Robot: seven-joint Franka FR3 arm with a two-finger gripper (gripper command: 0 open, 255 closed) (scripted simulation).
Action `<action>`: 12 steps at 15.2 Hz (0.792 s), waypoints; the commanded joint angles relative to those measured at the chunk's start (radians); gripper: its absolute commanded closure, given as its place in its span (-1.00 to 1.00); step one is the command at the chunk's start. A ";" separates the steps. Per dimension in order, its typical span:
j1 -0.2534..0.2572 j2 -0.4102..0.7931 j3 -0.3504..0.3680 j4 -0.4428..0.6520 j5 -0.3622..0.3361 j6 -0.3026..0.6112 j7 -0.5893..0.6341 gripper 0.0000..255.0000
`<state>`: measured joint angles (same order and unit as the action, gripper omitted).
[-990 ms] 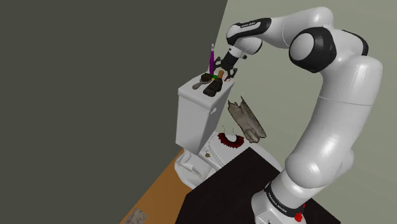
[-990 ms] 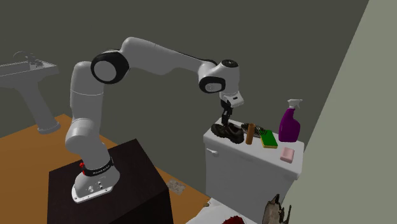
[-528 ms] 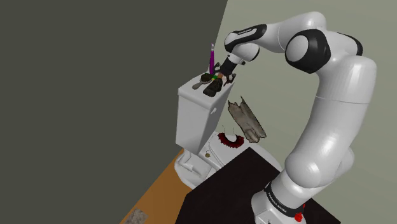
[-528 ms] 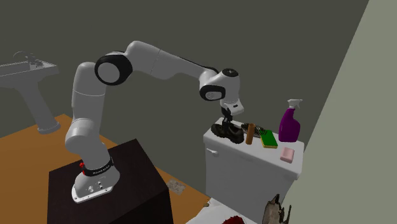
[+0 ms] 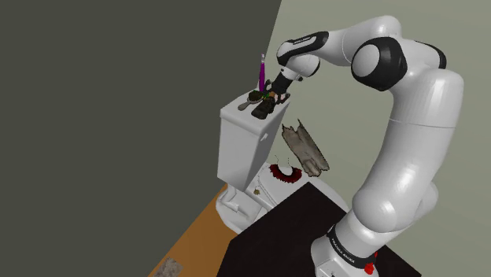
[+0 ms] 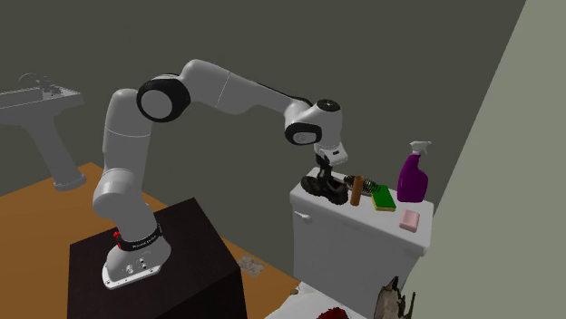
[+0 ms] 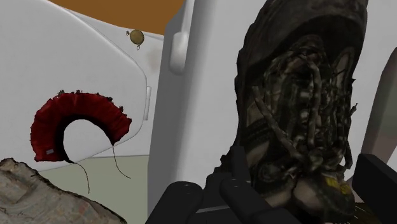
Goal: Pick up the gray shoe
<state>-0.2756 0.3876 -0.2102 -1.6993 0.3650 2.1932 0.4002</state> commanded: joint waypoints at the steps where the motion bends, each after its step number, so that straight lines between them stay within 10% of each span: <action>1: 0.000 0.002 0.001 -0.001 0.000 0.001 0.000 1.00; 12: 0.003 -0.035 -0.008 0.052 -0.024 -0.086 0.030 1.00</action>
<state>-0.2741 0.3585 -0.2178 -1.6528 0.3442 2.1180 0.4254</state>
